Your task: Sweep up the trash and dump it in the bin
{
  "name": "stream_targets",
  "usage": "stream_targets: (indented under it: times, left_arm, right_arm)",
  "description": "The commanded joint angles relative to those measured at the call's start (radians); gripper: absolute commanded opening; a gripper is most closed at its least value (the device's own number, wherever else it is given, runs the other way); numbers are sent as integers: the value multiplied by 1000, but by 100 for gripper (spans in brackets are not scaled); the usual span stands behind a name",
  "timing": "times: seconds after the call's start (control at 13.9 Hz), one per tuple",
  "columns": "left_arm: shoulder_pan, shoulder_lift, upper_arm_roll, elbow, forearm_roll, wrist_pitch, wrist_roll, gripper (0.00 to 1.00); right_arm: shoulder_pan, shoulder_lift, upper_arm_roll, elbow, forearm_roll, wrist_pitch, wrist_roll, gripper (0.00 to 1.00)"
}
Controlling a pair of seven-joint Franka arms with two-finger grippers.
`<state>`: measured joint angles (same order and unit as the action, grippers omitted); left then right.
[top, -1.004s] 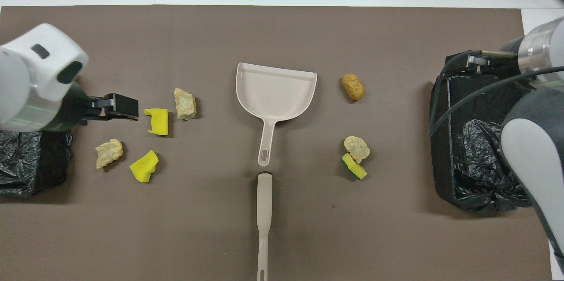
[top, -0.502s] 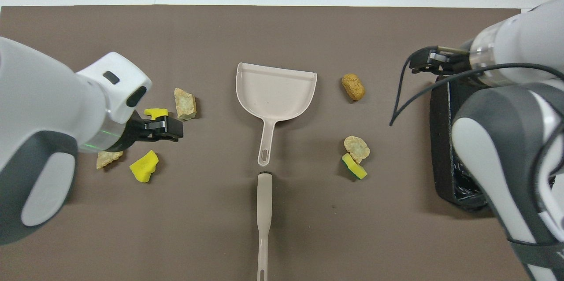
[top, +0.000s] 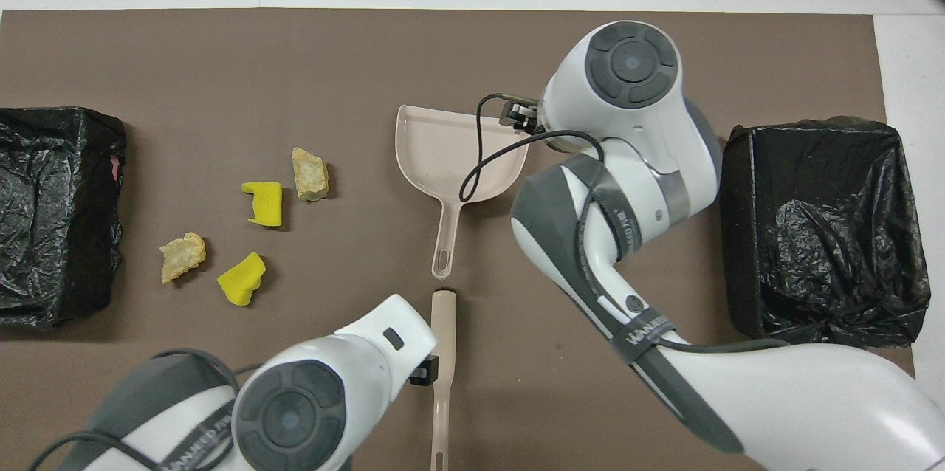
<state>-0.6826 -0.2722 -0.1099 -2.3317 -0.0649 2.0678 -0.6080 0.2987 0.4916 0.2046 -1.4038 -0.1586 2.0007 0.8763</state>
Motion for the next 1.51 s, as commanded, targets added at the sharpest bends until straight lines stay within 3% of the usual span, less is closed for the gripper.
stream_targets:
  times: [0.0,0.36,0.86,1.15,1.22,1.36,1.43]
  left_arm:
    - [-95,4,19,-118,-7,142,-83,100]
    - [-201,70,19,-152,-10,231,-226,100]
    - [-206,110,19,-160,-10,267,-242,100]
    - [-212,125,19,-161,-10,267,-246,100]
    - [-225,130,19,-160,-10,268,-249,100]
    - [-227,152,19,-160,-10,278,-266,63]
    - [-227,159,19,-153,-10,276,-268,52]
  right_arm:
    - [91,76,2,77,-16,-26,128,100]
    - [143,77,4,10,-1,-7,159,100]
    - [143,48,13,-144,50,93,82,100]
    - [143,45,21,-143,53,76,81,100]
    - [145,45,21,-141,53,72,82,95]
    - [143,45,22,-139,53,64,79,60]
    - [143,44,32,-141,54,64,79,44]
